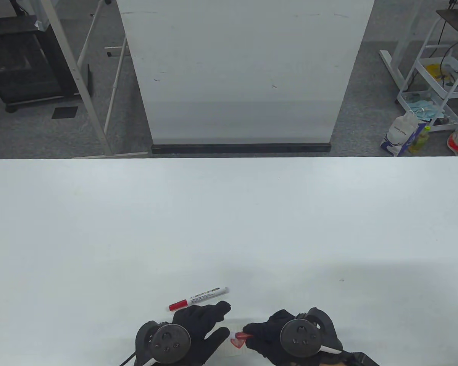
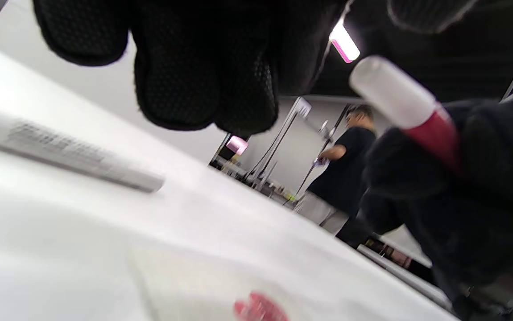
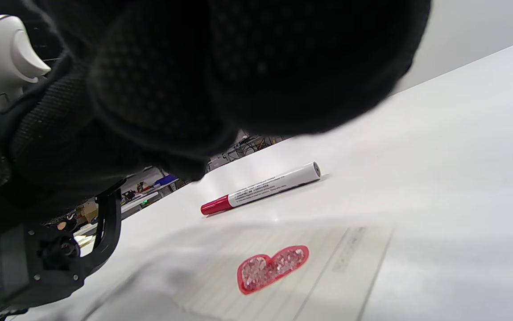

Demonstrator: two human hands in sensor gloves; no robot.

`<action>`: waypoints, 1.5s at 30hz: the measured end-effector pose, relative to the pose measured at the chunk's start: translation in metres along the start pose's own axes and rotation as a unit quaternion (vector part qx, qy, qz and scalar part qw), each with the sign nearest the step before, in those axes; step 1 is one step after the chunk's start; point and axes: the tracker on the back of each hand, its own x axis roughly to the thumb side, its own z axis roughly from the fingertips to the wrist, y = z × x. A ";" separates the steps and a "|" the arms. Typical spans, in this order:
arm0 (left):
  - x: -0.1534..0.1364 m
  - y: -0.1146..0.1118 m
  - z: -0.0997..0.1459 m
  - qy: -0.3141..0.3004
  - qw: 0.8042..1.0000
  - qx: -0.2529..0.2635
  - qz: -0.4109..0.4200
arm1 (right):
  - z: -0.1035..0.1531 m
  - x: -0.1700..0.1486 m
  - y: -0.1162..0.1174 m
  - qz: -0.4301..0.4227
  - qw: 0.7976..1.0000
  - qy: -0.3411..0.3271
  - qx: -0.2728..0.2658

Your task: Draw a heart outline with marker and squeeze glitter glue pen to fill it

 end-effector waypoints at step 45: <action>-0.004 -0.014 -0.006 -0.021 0.994 -0.083 0.071 | 0.002 0.006 0.004 0.043 0.999 -0.015 0.008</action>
